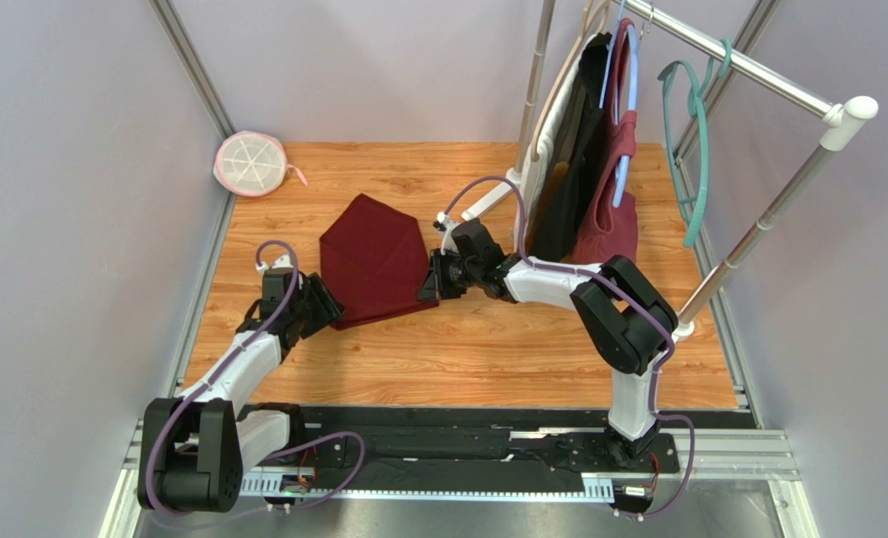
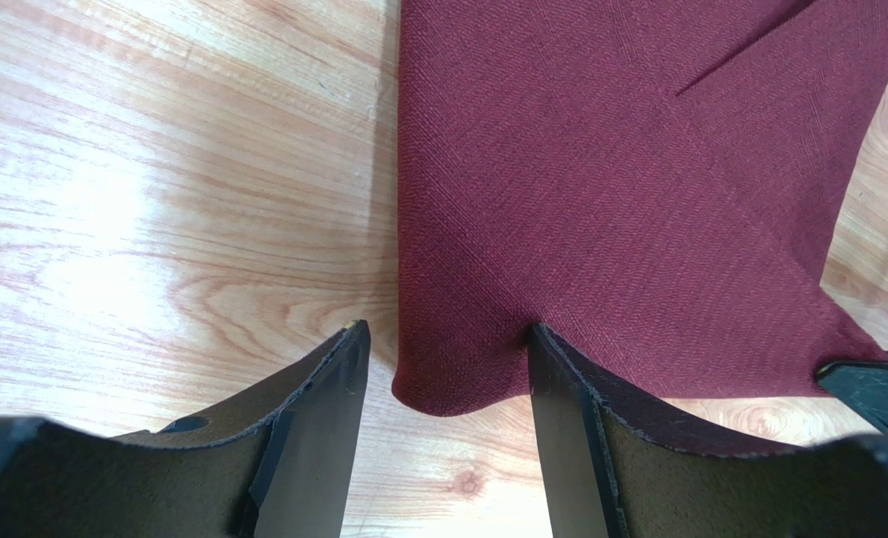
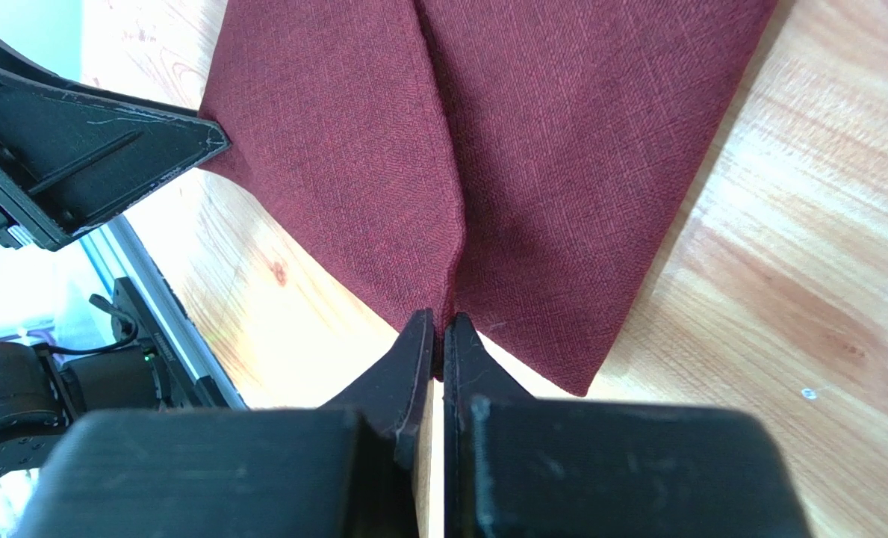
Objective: Fold the napkin, place the utensils inside, and roll it up
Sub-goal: Fold the napkin
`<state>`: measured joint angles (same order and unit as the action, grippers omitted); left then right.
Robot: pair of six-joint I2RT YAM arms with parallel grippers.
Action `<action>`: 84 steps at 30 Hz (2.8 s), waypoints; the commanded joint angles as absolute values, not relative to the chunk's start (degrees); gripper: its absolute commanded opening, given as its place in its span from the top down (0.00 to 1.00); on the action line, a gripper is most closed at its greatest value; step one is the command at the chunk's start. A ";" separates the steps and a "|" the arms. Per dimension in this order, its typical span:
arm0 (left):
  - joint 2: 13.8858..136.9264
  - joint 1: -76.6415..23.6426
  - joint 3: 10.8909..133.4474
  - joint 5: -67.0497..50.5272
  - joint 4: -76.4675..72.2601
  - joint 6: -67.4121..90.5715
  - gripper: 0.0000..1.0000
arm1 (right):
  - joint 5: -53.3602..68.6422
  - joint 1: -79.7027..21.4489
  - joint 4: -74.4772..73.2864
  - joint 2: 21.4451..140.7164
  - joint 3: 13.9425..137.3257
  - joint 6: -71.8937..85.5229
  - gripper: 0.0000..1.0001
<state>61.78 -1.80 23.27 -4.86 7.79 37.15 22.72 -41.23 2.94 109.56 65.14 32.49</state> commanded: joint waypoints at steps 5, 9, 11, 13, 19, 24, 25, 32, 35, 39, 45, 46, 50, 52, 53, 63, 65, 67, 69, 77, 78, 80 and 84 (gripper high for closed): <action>62.05 -0.97 23.03 -4.92 5.19 37.27 0.38 | 20.13 -41.48 4.22 108.37 65.22 30.06 1.00; 63.19 -0.88 23.29 -5.45 4.84 37.09 0.40 | 19.25 -41.49 4.22 108.98 65.30 29.62 1.00; 63.72 -0.88 23.29 -5.80 4.40 37.18 0.40 | 19.07 -41.48 4.13 109.25 65.48 29.27 1.00; 64.42 -0.88 23.38 -6.15 3.96 37.09 0.41 | 18.20 -41.57 3.69 109.25 65.48 29.09 1.00; 65.92 -0.88 23.73 -7.03 2.99 36.74 0.41 | 15.74 -41.57 0.80 108.72 65.57 27.77 0.97; 65.57 -0.88 23.73 -7.82 2.37 36.39 0.39 | 15.38 -41.57 0.26 106.53 65.22 27.07 0.60; 65.31 -0.88 23.82 -7.82 2.63 36.39 0.38 | 15.12 -41.49 -1.56 105.57 65.21 26.64 0.55; 61.88 -0.35 23.73 -6.42 4.75 36.74 0.26 | 14.59 -41.40 -4.66 104.41 66.53 24.35 0.31; 61.17 -0.35 23.29 -6.15 4.83 37.26 0.25 | 15.03 -41.40 -5.89 105.99 68.11 24.43 0.30; 61.26 2.19 22.41 -7.03 3.52 37.97 0.27 | 15.47 -40.52 -5.63 108.01 68.90 26.71 0.31; 63.19 5.01 21.80 -10.10 0.88 38.32 0.29 | 18.97 -39.11 -3.61 111.70 69.61 28.39 0.36; 63.45 5.36 21.80 -10.37 0.36 38.32 0.30 | 19.42 -39.02 -3.34 112.06 69.70 28.82 0.37; 64.69 5.80 21.97 -11.34 0.35 38.58 0.30 | 20.04 -39.02 -2.64 113.03 69.35 29.53 0.54; 64.69 5.80 21.89 -11.51 -1.23 38.58 0.30 | 20.30 -38.94 -2.55 112.94 69.00 29.71 0.61; 64.69 5.89 21.88 -11.60 -1.14 38.58 0.31 | 20.30 -39.02 -2.55 112.94 68.65 29.88 0.67; 64.34 5.89 20.57 -12.83 -2.02 39.64 0.32 | 20.22 -38.94 -3.16 112.42 66.28 31.99 1.00; 63.55 5.89 19.78 -13.10 -2.11 40.42 0.33 | 19.25 -39.02 -3.43 111.54 65.31 32.60 1.00; 62.93 5.98 18.55 -13.80 -3.07 41.39 0.34 | 18.02 -38.94 -3.87 109.78 63.03 33.22 1.00; 62.49 5.98 17.06 -15.28 -4.30 42.10 0.35 | 17.32 -39.02 -4.04 107.94 61.09 34.09 1.00; 56.78 5.80 15.47 -20.04 -3.69 42.98 0.35 | 14.42 -39.11 -3.87 101.69 52.22 37.26 1.00; 56.69 5.80 15.56 -20.91 -3.17 42.72 0.35 | 13.98 -39.11 -3.87 101.25 51.95 37.53 1.00; 56.86 5.80 15.64 -22.58 -2.81 41.49 0.35 | 13.62 -39.02 -3.95 100.81 51.59 37.70 1.00; 59.93 5.80 16.86 -27.40 -4.48 40.26 0.36 | 13.53 -39.11 -4.13 100.99 51.68 37.79 1.00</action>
<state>57.76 5.43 15.66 -21.08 -2.48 41.85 16.05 -38.92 -2.70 101.93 52.34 37.10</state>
